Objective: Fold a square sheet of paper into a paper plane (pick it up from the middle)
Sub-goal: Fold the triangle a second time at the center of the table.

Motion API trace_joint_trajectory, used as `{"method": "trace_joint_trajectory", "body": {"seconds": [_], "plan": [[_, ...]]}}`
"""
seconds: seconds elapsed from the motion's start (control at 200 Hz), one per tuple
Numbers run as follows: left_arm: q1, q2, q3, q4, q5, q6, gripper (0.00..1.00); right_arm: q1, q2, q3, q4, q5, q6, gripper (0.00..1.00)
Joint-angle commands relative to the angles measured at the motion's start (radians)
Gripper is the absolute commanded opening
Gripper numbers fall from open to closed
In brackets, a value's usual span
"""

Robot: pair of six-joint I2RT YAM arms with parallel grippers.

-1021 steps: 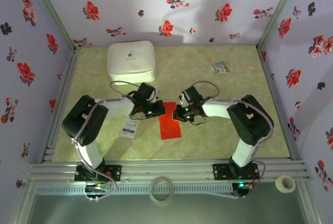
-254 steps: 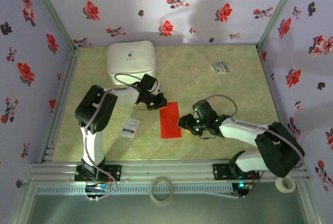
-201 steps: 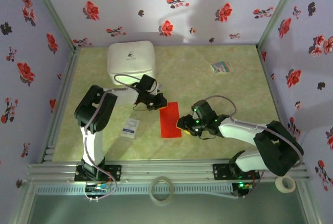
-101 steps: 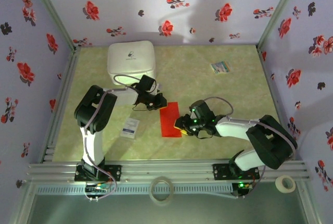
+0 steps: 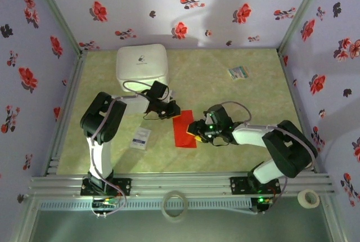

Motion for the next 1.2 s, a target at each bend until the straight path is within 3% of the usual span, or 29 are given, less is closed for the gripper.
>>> {"method": "trace_joint_trajectory", "body": {"seconds": [0.0,0.43,0.73,0.985,1.195], "plan": [[0.006,-0.007,-0.009,-0.015,-0.002,-0.003,0.13,-0.019,0.025,0.026,0.047,-0.049,-0.06,0.47],[0.006,-0.016,-0.009,-0.013,0.0,-0.005,0.13,-0.076,0.104,0.027,0.118,-0.118,-0.084,0.42],[0.006,-0.037,-0.005,-0.004,0.01,-0.008,0.15,-0.077,0.158,0.016,0.173,-0.138,-0.07,0.21],[0.007,-0.166,-0.026,0.002,-0.016,0.01,0.33,-0.077,0.166,0.031,0.165,-0.089,-0.055,0.07],[-0.001,-0.315,-0.092,0.002,-0.077,0.026,0.42,-0.079,0.122,0.044,0.081,0.001,-0.056,0.03]]}}
